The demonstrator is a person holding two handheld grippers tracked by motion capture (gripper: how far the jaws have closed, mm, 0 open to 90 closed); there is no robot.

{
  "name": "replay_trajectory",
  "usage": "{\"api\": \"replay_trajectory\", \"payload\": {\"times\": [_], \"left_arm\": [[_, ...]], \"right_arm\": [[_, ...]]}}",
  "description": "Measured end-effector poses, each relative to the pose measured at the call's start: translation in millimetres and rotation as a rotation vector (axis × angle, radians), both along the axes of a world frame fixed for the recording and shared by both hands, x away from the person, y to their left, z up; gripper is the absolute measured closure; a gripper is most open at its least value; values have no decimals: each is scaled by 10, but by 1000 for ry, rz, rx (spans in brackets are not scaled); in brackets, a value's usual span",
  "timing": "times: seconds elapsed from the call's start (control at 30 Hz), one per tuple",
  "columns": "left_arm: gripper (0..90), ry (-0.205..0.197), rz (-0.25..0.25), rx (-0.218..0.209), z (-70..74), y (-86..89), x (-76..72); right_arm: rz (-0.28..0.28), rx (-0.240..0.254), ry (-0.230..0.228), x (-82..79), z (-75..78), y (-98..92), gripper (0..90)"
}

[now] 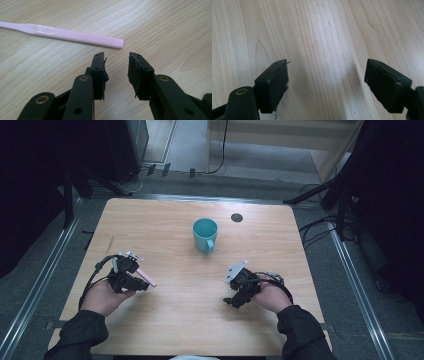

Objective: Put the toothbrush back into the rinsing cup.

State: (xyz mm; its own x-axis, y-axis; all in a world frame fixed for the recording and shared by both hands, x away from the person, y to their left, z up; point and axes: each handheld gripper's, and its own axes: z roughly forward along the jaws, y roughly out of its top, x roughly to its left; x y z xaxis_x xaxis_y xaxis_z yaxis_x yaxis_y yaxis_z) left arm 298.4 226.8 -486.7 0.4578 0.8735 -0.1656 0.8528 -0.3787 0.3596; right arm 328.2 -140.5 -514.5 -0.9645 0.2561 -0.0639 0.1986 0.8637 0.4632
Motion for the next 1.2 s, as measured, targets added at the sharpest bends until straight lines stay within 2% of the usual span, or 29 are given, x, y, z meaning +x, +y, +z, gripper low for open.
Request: {"api": "replay_trajectory", "payload": {"times": [0.1, 0.27, 0.43, 0.5, 0.67, 0.87, 1.03, 1.2], "left_arm": [[671, 4, 5, 0, 7, 19, 10], [667, -16, -2, 7, 17, 33, 24], [712, -24, -14, 11, 27, 30, 83], [764, -33, -28, 27, 25, 13, 125], [837, -17, -25, 26, -8, -14, 254], [885, 0, -28, 40, -63, -67, 409], [891, 14, -30, 32, -98, -110, 471], [892, 28, -36, 42, -131, -136, 505]], "right_arm": [[0, 3, 1, 3, 0, -2, 192], [-4, 3, -2, -9, 4, -7, 185], [-20, 11, -7, -26, 12, -39, 183], [-23, 10, -7, -42, 12, -58, 183], [-39, 14, -4, -75, 5, -121, 183], [-62, 12, -1, -124, -1, -198, 184], [-78, 13, 5, -155, -6, -256, 184], [-83, 14, 1, -169, -8, -283, 184]]}}
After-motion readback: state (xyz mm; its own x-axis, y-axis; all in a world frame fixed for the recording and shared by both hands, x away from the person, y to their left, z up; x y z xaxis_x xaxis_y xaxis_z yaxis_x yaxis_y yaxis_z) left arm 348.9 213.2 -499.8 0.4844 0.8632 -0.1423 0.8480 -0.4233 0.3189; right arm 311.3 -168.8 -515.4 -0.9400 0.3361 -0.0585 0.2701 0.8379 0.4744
